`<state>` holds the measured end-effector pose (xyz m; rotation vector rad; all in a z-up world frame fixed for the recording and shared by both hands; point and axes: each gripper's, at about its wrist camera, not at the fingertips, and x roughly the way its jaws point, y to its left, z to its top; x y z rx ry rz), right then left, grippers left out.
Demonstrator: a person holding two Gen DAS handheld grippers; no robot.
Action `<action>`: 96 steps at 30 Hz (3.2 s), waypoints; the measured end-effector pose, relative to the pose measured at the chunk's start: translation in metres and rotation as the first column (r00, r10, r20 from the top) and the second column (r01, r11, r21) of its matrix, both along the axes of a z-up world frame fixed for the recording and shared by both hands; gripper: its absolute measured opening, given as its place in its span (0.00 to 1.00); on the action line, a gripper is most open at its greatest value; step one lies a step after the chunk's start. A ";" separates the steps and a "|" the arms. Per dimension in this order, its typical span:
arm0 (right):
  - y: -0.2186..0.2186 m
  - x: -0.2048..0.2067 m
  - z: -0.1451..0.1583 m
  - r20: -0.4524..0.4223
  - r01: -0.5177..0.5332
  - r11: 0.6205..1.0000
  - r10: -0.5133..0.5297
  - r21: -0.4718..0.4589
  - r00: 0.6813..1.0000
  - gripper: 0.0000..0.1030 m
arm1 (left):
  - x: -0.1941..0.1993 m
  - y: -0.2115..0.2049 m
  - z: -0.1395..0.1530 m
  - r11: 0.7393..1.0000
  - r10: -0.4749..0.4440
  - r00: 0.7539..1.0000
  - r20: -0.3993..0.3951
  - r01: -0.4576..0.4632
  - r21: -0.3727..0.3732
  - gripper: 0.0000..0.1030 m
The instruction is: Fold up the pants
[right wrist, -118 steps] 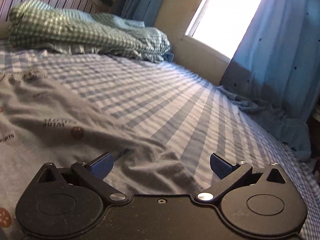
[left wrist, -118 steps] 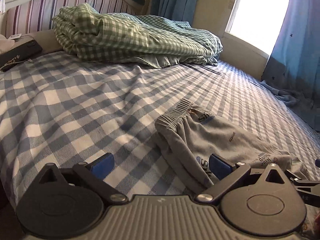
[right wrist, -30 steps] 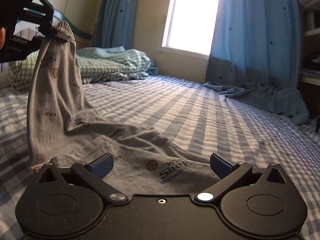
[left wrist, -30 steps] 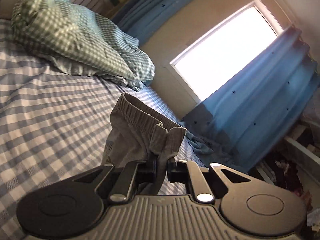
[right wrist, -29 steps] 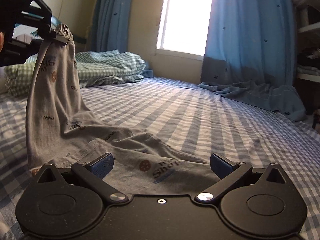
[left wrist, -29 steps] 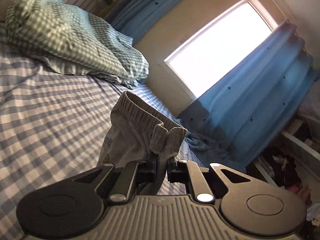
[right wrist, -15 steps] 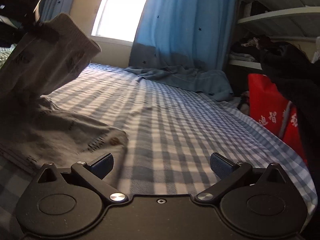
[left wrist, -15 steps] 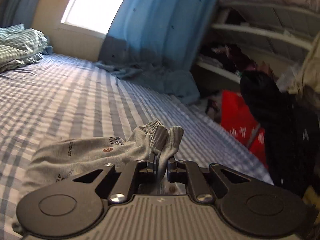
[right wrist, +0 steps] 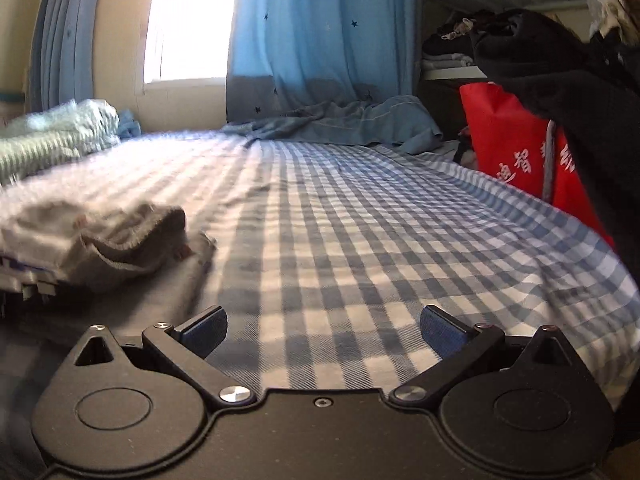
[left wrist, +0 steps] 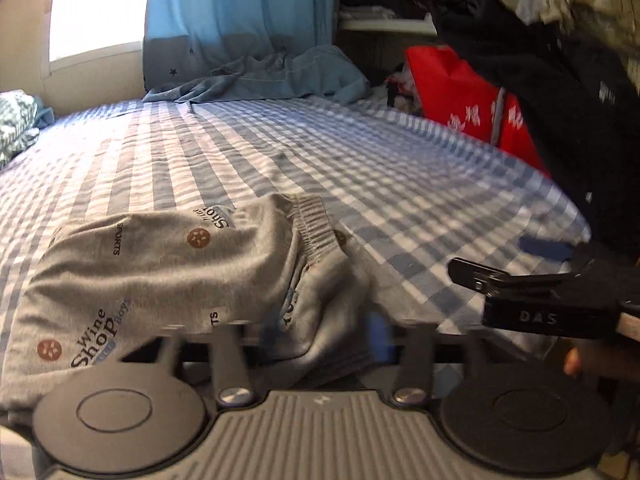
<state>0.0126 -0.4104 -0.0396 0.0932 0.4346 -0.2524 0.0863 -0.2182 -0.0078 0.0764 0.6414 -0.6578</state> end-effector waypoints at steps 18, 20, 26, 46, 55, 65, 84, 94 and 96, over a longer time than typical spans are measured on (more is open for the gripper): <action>0.053 0.041 0.020 0.054 -0.238 0.877 0.238 0.417 0.970 0.99 | 0.031 0.194 0.003 0.748 0.595 0.770 -0.231 -0.636 -0.189 0.98; 0.058 0.045 0.017 0.034 -0.221 0.860 0.232 0.461 0.972 0.99 | 0.036 0.209 -0.005 0.735 0.579 0.760 -0.296 -0.643 -0.215 0.95; 0.060 0.040 0.012 0.010 -0.156 0.814 0.181 0.559 0.983 0.84 | 0.037 0.223 -0.020 0.769 0.493 0.798 -0.346 -0.586 -0.255 0.68; 0.053 0.033 0.011 -0.055 -0.099 0.905 0.134 0.414 0.990 0.28 | 0.021 0.191 -0.023 0.848 0.394 0.849 -0.353 -0.484 -0.217 0.49; 0.079 0.030 0.032 0.027 -0.110 0.992 0.109 0.065 0.994 0.95 | 0.024 0.209 0.011 0.835 0.479 0.851 -0.214 -0.517 -0.189 0.87; 0.096 0.110 0.036 0.005 -0.141 0.965 0.146 -0.220 0.989 0.99 | 0.114 0.159 0.033 0.882 0.438 0.897 -0.056 -0.441 -0.165 0.95; 0.080 0.156 -0.012 -0.141 -0.080 0.945 0.037 -0.316 0.989 0.99 | 0.158 0.126 -0.031 0.897 0.442 0.894 -0.079 -0.442 0.014 1.00; 0.088 0.111 0.015 -0.017 -0.066 0.961 0.064 -0.270 0.998 0.99 | 0.118 0.141 -0.006 0.895 0.443 0.894 -0.066 -0.445 -0.027 1.00; 0.098 0.101 0.016 -0.033 -0.097 0.961 0.092 -0.259 0.995 0.99 | 0.105 0.139 -0.009 0.903 0.430 0.900 -0.071 -0.430 0.023 1.00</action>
